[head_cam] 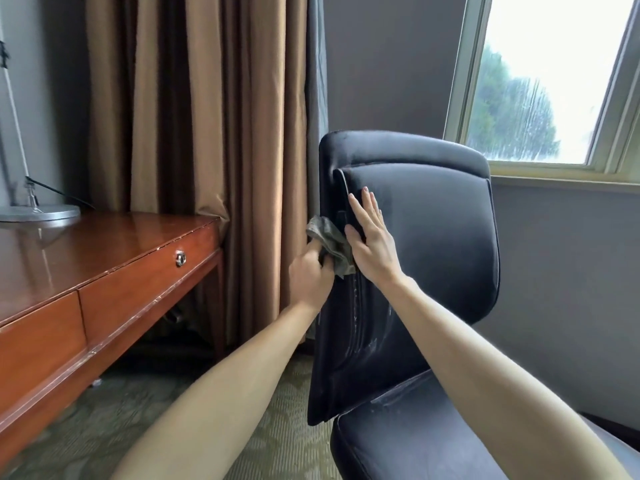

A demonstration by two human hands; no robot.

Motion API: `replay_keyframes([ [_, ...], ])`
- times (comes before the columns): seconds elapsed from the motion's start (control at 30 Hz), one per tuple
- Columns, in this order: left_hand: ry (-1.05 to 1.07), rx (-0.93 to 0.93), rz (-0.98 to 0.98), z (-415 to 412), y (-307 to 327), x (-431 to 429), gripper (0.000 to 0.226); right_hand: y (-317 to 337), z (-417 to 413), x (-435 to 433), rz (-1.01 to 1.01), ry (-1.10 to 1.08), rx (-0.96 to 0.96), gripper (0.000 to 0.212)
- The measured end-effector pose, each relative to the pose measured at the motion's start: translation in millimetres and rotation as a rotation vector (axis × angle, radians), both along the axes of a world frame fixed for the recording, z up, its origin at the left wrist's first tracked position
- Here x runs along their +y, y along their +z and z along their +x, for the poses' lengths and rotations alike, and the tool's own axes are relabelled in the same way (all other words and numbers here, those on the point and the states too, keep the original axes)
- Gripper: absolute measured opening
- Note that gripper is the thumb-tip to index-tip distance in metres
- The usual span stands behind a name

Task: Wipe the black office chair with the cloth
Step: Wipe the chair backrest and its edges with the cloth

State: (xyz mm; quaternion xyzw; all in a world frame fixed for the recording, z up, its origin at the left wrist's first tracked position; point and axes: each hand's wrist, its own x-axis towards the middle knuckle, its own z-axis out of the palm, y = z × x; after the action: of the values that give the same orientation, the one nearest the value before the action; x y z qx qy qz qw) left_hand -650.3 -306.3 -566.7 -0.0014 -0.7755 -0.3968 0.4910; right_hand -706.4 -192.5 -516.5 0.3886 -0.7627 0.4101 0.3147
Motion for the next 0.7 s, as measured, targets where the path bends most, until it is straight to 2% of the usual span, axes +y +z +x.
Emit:
replay_keyframes([
  [0.1,0.035,-0.047,-0.039,-1.8,-17.0,-1.4,0.018,-9.9,0.2,-0.1,-0.009,-0.041,0.036,0.055],
  [0.17,0.009,-0.085,-0.051,-2.3,-11.6,-2.1,0.024,-19.5,-0.7,-0.8,-0.039,-0.111,0.049,0.055],
  [0.33,-0.143,-0.094,0.062,-5.2,18.4,-0.7,0.035,-46.2,0.0,3.7,-0.073,-0.161,-0.022,0.054],
  [0.57,-0.113,-0.165,0.144,-17.7,30.6,2.0,0.040,-59.5,-1.8,7.5,-0.057,-0.162,-0.019,0.056],
  [0.7,-0.017,-0.153,0.125,-25.6,41.3,2.9,0.052,-61.6,-5.6,10.1,-0.051,-0.172,-0.005,0.055],
])
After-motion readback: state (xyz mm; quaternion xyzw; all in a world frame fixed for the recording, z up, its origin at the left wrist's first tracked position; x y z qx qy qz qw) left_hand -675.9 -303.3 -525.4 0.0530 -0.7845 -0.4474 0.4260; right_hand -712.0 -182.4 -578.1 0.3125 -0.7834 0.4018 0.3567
